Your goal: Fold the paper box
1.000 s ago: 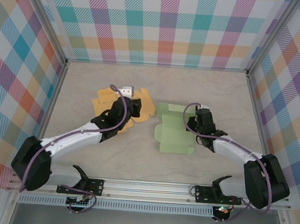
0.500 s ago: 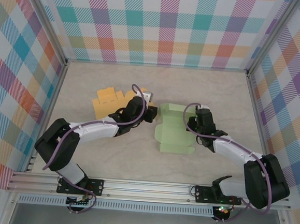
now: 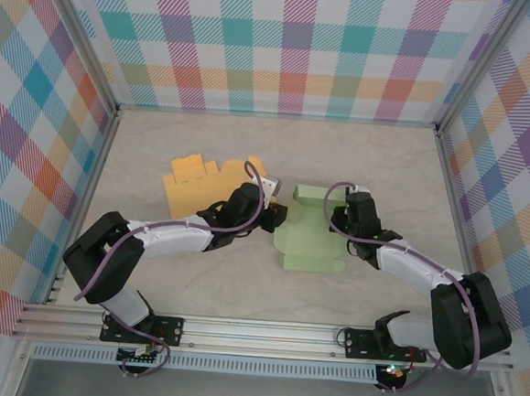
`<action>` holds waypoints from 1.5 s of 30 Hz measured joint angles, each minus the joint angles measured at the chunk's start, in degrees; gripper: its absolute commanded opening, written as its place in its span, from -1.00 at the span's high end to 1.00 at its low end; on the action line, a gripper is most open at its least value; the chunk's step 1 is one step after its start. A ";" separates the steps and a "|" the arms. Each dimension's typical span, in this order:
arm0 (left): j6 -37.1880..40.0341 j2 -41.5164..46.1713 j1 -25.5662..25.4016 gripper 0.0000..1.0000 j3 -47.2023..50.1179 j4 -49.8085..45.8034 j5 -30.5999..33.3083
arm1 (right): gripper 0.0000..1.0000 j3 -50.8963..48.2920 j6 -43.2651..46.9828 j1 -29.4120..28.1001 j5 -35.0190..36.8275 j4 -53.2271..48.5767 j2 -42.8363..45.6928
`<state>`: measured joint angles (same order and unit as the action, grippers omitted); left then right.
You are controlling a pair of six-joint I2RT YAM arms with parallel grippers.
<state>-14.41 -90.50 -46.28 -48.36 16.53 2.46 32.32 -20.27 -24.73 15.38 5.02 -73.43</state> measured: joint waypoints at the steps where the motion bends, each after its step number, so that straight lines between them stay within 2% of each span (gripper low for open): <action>1: 0.39 0.02 -0.13 0.29 0.24 0.00 -0.09 | 1.00 0.00 0.00 0.00 0.00 0.00 -0.02; 13: 8.57 1.20 -0.48 0.21 1.03 -1.55 -1.86 | 1.00 0.00 -0.02 -0.02 -0.28 0.02 -1.09; 23: 15.37 -1.84 -0.59 0.20 -5.40 -1.55 -0.63 | 1.00 0.00 -0.04 0.00 -0.70 0.04 -1.09; 36: 19.26 -6.51 -4.42 0.40 -6.84 3.67 14.80 | 1.00 -0.07 -0.02 0.00 -0.92 0.11 -0.96; 45: 22.93 -11.54 -7.32 0.76 -7.91 11.39 25.57 | 1.00 -0.13 -0.07 0.15 -2.14 0.39 -0.96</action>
<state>8.51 -102.04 -53.60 -56.27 27.92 28.03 32.18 -20.34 -24.58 13.23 5.41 -74.39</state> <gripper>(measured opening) 0.156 0.095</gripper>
